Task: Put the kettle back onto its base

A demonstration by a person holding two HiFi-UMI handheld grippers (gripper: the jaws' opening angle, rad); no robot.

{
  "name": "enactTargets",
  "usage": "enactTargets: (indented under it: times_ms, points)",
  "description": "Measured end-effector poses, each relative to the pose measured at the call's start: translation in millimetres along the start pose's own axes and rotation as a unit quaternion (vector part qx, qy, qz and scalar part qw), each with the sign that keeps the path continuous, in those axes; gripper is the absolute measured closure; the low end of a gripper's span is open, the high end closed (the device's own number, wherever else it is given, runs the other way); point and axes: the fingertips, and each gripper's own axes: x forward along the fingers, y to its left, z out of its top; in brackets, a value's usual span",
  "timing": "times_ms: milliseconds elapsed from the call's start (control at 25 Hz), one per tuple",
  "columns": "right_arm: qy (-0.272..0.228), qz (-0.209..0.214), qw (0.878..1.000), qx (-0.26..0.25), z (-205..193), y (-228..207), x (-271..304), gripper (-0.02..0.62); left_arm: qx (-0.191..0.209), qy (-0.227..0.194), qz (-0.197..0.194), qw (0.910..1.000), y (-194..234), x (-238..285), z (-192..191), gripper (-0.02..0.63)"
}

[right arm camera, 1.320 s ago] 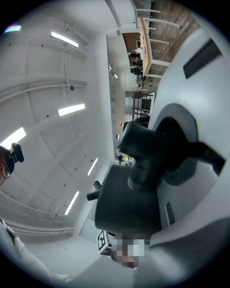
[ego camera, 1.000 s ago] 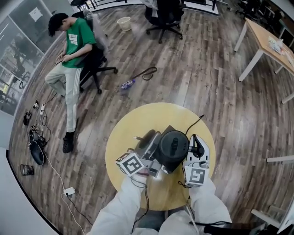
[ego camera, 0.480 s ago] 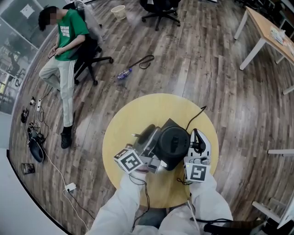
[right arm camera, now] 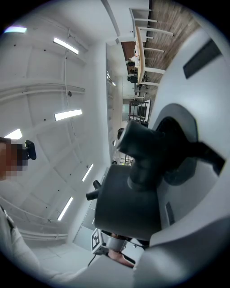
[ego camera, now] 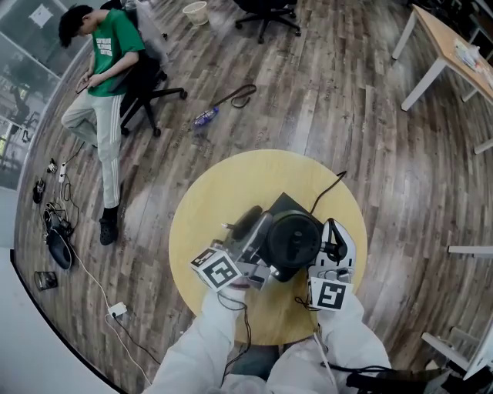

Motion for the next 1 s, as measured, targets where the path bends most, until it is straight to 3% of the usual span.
enactTargets:
  times_ms: [160,520,800,1000]
  points:
    - [-0.012,-0.006,1.0,0.021,4.5,5.9,-3.6,0.584,0.006,0.001,0.011,0.9999,0.7,-3.6,1.2,0.402]
    - [-0.02,-0.005,1.0,0.01,7.2,10.8,5.4,0.584,0.007,-0.003,0.027,0.9996,8.4,-2.9,10.5,0.403]
    - [-0.022,-0.015,1.0,0.009,4.5,-2.7,5.8,0.584,0.012,0.008,0.017,0.9998,1.1,8.1,3.5,0.416]
    - [-0.011,-0.015,1.0,0.013,0.5,-3.9,0.5,0.584,-0.009,0.003,0.01,0.9999,0.1,3.7,-1.3,0.414]
